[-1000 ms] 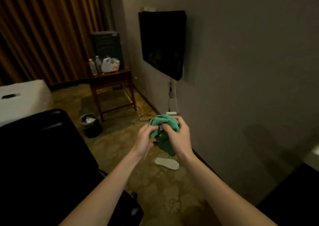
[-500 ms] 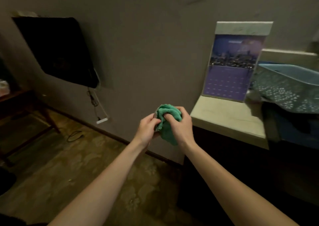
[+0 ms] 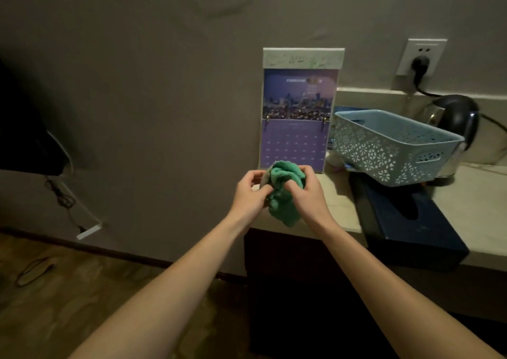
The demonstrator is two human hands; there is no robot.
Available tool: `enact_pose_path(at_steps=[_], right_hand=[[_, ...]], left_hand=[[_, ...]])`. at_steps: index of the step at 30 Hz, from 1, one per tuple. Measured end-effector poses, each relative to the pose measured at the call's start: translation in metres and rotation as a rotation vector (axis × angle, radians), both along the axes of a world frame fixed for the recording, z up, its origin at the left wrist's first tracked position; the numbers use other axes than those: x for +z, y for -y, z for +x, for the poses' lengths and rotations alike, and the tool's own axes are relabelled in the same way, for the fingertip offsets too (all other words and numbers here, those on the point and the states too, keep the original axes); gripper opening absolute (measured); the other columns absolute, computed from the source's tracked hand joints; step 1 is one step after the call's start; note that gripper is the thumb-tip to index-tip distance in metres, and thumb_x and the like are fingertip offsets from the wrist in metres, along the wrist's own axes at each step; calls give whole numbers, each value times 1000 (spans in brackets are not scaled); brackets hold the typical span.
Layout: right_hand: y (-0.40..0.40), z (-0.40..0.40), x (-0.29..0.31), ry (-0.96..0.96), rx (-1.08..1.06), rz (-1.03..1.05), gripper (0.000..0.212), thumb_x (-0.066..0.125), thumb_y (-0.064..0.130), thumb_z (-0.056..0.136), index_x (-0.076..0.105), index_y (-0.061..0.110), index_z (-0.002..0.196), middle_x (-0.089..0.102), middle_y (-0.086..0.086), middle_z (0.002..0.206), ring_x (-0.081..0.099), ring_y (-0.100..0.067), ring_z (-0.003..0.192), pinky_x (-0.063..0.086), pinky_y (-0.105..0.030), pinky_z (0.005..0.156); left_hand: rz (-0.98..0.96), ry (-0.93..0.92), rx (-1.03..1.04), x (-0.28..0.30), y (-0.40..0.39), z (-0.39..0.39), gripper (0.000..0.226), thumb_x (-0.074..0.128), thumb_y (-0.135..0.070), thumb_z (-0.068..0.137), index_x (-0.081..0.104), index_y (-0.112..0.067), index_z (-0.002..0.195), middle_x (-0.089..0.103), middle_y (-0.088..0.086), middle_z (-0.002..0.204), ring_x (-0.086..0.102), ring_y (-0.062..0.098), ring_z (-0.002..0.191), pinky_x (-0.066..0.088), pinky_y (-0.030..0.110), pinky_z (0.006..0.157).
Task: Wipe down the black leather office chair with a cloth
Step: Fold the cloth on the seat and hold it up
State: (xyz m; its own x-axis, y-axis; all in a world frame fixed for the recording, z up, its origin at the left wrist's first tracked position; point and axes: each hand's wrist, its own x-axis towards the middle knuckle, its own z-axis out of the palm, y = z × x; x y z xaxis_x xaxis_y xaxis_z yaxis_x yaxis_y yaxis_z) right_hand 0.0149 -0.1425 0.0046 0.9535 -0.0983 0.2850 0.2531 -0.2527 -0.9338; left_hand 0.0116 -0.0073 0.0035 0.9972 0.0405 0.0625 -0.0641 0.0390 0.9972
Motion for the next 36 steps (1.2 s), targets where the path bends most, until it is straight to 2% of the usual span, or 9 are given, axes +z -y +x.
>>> enact_pose_path(at_steps=[2, 6, 13, 18, 21, 23, 27, 31, 36], right_hand=[[14, 13, 1, 20, -47, -52, 14, 61, 6, 87, 55, 13, 98, 61, 6, 87, 57, -4, 79, 43, -23, 70], [30, 30, 1, 64, -89, -194, 18, 67, 8, 84, 61, 16, 98, 65, 8, 87, 58, -1, 79, 42, -9, 67], [36, 39, -8, 26, -168, -380, 27, 71, 10, 80, 65, 21, 105, 70, 5, 95, 63, -12, 91, 50, -29, 82], [40, 35, -22, -30, -167, -566, 27, 71, 19, 86, 66, 17, 112, 70, -2, 106, 61, -18, 99, 41, -25, 83], [39, 33, -32, -135, -132, -734, 23, 59, 35, 92, 62, 18, 107, 67, -7, 101, 60, -25, 97, 41, -31, 78], [38, 29, -37, -157, -125, -846, 33, 48, 45, 95, 57, 24, 119, 66, -6, 107, 59, -26, 102, 46, -37, 85], [35, 21, -37, -124, -156, -1047, 44, 39, 45, 101, 42, 26, 140, 63, -6, 120, 53, -26, 113, 40, -39, 95], [33, 19, -37, -238, -165, -1012, 51, 37, 50, 100, 32, 30, 147, 53, -3, 139, 46, -27, 128, 39, -44, 105], [37, 14, -28, -258, -157, -888, 59, 45, 55, 95, 30, 33, 149, 32, -5, 156, 29, -30, 141, 32, -49, 113]], left_hand=[[6, 22, -36, -1, 8, 16, 18, 61, 0, 94, 63, -14, 105, 66, 4, 107, 68, 20, 97, 61, 34, 80], [88, 85, -32, -10, 15, 45, 21, 65, 2, 90, 65, -14, 103, 67, 3, 103, 67, 30, 105, 59, 44, 90], [433, 231, -89, -21, 7, 73, 21, 70, -7, 86, 69, -18, 104, 70, -1, 102, 65, 14, 98, 56, 32, 87], [722, 304, -158, -24, 3, 78, 19, 70, -13, 86, 72, -15, 105, 71, 1, 102, 63, 19, 95, 52, 34, 85], [882, 295, -213, -27, 4, 75, 14, 65, -15, 89, 73, -14, 101, 71, 2, 100, 64, 23, 94, 48, 30, 77], [923, 292, -223, -29, 5, 72, 14, 62, -16, 92, 74, -16, 100, 72, 3, 100, 64, 24, 94, 44, 29, 75], [969, 314, -256, -30, 5, 72, 15, 58, -16, 94, 72, -16, 100, 70, 5, 104, 64, 26, 99, 49, 35, 81], [1043, 307, -301, -32, 6, 71, 29, 51, -22, 101, 64, -12, 124, 44, 5, 150, 50, 26, 130, 43, 37, 103], [995, 299, -275, -30, 4, 65, 54, 52, -25, 101, 37, -15, 152, 36, 2, 158, 38, 20, 142, 36, 37, 113]])
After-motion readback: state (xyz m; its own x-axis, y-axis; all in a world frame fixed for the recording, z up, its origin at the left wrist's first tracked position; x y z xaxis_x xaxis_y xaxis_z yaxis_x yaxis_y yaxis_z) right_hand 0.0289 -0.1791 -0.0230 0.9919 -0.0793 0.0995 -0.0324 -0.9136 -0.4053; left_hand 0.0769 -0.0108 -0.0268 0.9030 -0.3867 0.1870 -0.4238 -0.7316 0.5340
